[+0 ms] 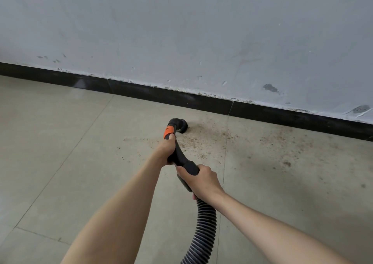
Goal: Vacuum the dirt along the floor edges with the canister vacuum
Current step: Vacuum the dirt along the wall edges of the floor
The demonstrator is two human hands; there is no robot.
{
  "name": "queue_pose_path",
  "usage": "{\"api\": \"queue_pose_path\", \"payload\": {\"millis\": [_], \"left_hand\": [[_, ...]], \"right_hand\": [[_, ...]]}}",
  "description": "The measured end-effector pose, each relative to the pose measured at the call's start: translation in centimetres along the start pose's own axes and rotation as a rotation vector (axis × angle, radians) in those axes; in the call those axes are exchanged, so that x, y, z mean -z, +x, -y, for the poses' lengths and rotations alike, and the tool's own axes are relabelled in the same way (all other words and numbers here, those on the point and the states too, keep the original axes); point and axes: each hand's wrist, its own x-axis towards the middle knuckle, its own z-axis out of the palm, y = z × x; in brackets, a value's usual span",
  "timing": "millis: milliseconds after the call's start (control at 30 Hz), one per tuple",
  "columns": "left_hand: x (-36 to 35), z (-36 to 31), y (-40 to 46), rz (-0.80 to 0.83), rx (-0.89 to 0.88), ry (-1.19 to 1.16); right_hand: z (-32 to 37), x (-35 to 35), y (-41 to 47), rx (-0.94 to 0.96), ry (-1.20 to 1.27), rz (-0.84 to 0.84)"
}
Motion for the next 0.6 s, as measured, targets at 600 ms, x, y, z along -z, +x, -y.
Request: {"api": "queue_pose_path", "payload": {"millis": [600], "left_hand": [[-0.8,-0.4,0.5,-0.012,-0.075,0.091]], "right_hand": [[-0.7,-0.2,1.2,0.023,0.081,-0.019]]}}
